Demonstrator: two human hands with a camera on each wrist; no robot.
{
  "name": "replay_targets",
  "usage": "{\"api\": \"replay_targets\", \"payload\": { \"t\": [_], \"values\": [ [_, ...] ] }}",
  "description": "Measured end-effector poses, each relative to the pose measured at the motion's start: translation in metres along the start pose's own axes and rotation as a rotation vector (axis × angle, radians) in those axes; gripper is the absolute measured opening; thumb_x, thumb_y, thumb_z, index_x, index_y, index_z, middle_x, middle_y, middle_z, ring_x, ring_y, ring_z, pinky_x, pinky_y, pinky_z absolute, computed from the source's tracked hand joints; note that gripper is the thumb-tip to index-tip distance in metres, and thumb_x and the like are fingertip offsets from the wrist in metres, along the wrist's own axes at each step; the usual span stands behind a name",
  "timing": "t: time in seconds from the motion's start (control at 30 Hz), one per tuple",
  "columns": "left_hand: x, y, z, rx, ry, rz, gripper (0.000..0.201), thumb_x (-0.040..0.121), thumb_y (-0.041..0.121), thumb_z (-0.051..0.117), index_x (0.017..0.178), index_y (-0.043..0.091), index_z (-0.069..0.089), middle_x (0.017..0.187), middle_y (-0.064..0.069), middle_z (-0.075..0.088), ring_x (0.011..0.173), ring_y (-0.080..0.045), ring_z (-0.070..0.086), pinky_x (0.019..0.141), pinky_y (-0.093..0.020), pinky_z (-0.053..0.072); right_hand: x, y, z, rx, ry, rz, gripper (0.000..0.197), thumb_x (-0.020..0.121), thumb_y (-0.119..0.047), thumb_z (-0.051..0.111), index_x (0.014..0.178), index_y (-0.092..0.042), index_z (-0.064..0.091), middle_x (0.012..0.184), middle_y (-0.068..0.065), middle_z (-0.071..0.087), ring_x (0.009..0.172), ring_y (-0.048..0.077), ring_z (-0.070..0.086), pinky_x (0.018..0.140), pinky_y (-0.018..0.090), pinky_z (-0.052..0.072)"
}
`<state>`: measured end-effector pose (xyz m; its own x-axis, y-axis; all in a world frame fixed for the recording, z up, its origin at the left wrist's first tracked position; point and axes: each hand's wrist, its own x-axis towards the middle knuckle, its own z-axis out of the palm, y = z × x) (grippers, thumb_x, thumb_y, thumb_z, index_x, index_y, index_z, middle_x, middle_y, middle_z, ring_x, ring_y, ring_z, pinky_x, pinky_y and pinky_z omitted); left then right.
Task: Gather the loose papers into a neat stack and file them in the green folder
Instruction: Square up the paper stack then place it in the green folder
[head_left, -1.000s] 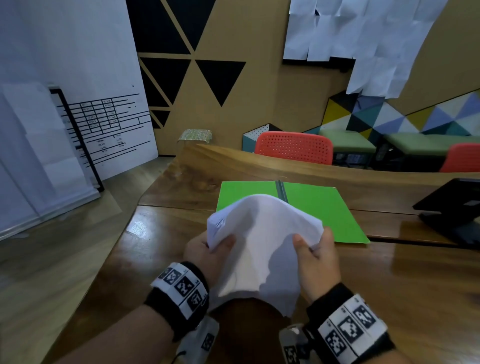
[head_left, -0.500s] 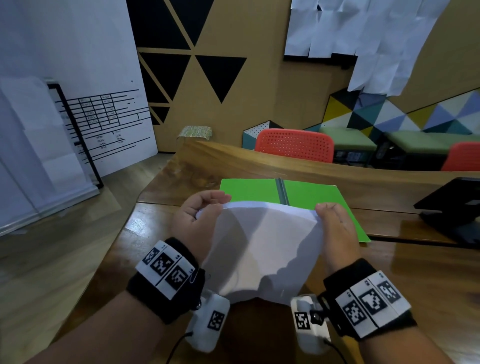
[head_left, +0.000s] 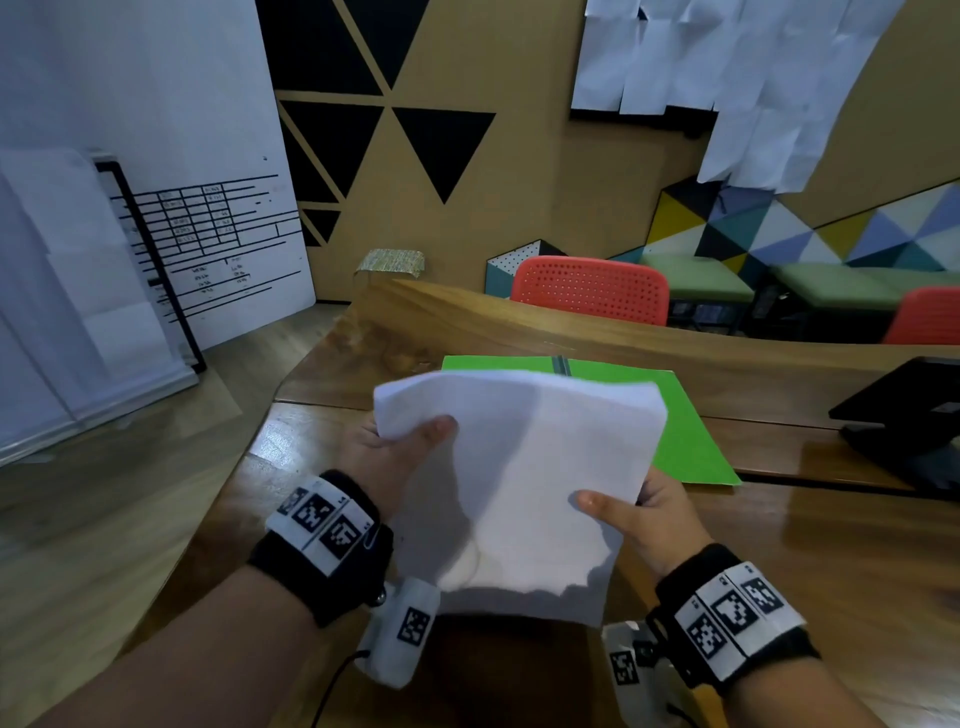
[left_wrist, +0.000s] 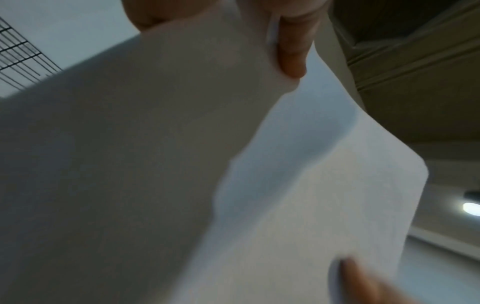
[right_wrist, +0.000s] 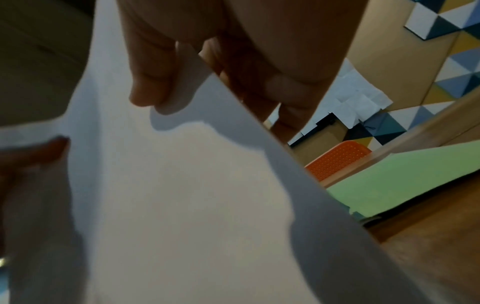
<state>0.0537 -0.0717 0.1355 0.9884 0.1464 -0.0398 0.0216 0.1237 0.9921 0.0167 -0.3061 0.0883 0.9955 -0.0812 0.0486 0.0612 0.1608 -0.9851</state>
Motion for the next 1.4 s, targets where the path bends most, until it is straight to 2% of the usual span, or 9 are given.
{"api": "replay_targets", "payload": {
  "t": [0.1, 0.27, 0.4, 0.57, 0.77, 1.0, 1.13, 1.3, 1.4],
  "values": [
    [0.006, 0.016, -0.001, -0.078, -0.044, 0.047, 0.016, 0.071, 0.014, 0.076, 0.055, 0.018, 0.072, 0.051, 0.007, 0.070, 0.046, -0.008, 0.065, 0.059, -0.029, 0.055, -0.004, 0.005, -0.001, 0.001, 0.006, 0.005, 0.034, 0.069, 0.005, 0.068, 0.097, -0.013, 0.065, 0.083, -0.008, 0.077, 0.080, 0.007, 0.071, 0.068, 0.021, 0.054],
    [0.017, 0.016, -0.008, -0.176, -0.274, 0.065, 0.038, 0.035, 0.034, 0.091, 0.066, 0.019, 0.076, 0.065, 0.002, 0.075, 0.060, -0.015, 0.069, 0.060, -0.031, 0.058, -0.001, 0.004, 0.005, 0.036, 0.078, -0.064, 0.031, 0.063, -0.011, 0.069, 0.093, -0.018, 0.065, 0.077, -0.014, 0.075, 0.075, 0.000, 0.070, 0.064, 0.014, 0.053],
    [0.009, -0.010, 0.000, -0.093, -0.147, -0.110, 0.007, 0.069, 0.012, 0.076, 0.064, 0.010, 0.072, 0.056, -0.001, 0.071, 0.062, -0.027, 0.061, 0.052, -0.028, 0.055, 0.002, 0.013, 0.012, -0.061, 0.213, -0.078, 0.019, 0.074, -0.009, 0.069, 0.087, -0.022, 0.067, 0.076, -0.018, 0.075, 0.076, 0.004, 0.069, 0.074, 0.025, 0.054],
    [-0.017, -0.021, 0.021, -0.144, 0.058, -0.093, 0.013, 0.076, 0.010, 0.071, 0.067, 0.005, 0.063, 0.058, -0.005, 0.063, 0.063, -0.025, 0.057, 0.050, -0.023, 0.051, -0.009, 0.028, 0.029, -0.153, 0.384, -0.085, 0.017, 0.081, -0.009, 0.067, 0.078, -0.025, 0.065, 0.075, -0.008, 0.069, 0.073, 0.015, 0.063, 0.067, 0.027, 0.048],
    [-0.013, -0.017, 0.015, -0.069, 0.151, -0.084, 0.021, 0.076, 0.020, 0.072, 0.060, 0.015, 0.060, 0.063, -0.003, 0.060, 0.063, -0.024, 0.056, 0.059, -0.027, 0.048, -0.012, 0.035, 0.014, -0.335, 0.133, 0.053, 0.032, 0.078, -0.001, 0.067, 0.096, -0.026, 0.059, 0.094, -0.003, 0.069, 0.086, 0.013, 0.066, 0.067, 0.020, 0.050],
    [-0.005, 0.000, 0.011, 0.101, 0.064, 0.023, 0.022, 0.076, 0.020, 0.072, 0.059, 0.019, 0.058, 0.061, 0.003, 0.059, 0.057, -0.012, 0.055, 0.043, -0.020, 0.049, -0.008, 0.039, 0.002, -0.636, 0.208, 0.164, 0.029, 0.083, -0.009, 0.063, 0.081, -0.037, 0.055, 0.093, -0.001, 0.068, 0.097, 0.024, 0.063, 0.091, 0.040, 0.049],
    [-0.006, -0.002, 0.011, 0.110, 0.045, 0.005, 0.021, 0.076, 0.023, 0.073, 0.060, 0.018, 0.060, 0.062, 0.001, 0.061, 0.060, -0.015, 0.057, 0.055, -0.026, 0.049, -0.006, 0.026, 0.007, -0.635, 0.228, 0.117, 0.030, 0.081, -0.012, 0.066, 0.079, -0.037, 0.052, 0.090, -0.005, 0.068, 0.095, 0.022, 0.065, 0.092, 0.041, 0.050],
    [-0.019, -0.024, 0.020, 0.148, 0.026, 0.020, 0.022, 0.079, 0.017, 0.070, 0.059, 0.017, 0.061, 0.054, 0.004, 0.059, 0.050, -0.012, 0.057, 0.041, -0.018, 0.046, 0.000, -0.001, 0.020, -0.442, 0.403, -0.050, 0.033, 0.080, -0.012, 0.067, 0.111, -0.015, 0.055, 0.101, 0.000, 0.064, 0.097, 0.018, 0.059, 0.088, 0.033, 0.048],
    [-0.018, -0.046, 0.021, 0.209, 0.031, 0.014, 0.018, 0.081, 0.020, 0.067, 0.065, 0.023, 0.060, 0.064, 0.001, 0.061, 0.068, -0.024, 0.060, 0.055, -0.028, 0.049, -0.003, -0.006, 0.029, -0.457, 0.429, -0.041, 0.035, 0.083, -0.011, 0.063, 0.117, -0.010, 0.052, 0.099, 0.000, 0.058, 0.096, 0.018, 0.057, 0.083, 0.027, 0.043]
  ]
}}
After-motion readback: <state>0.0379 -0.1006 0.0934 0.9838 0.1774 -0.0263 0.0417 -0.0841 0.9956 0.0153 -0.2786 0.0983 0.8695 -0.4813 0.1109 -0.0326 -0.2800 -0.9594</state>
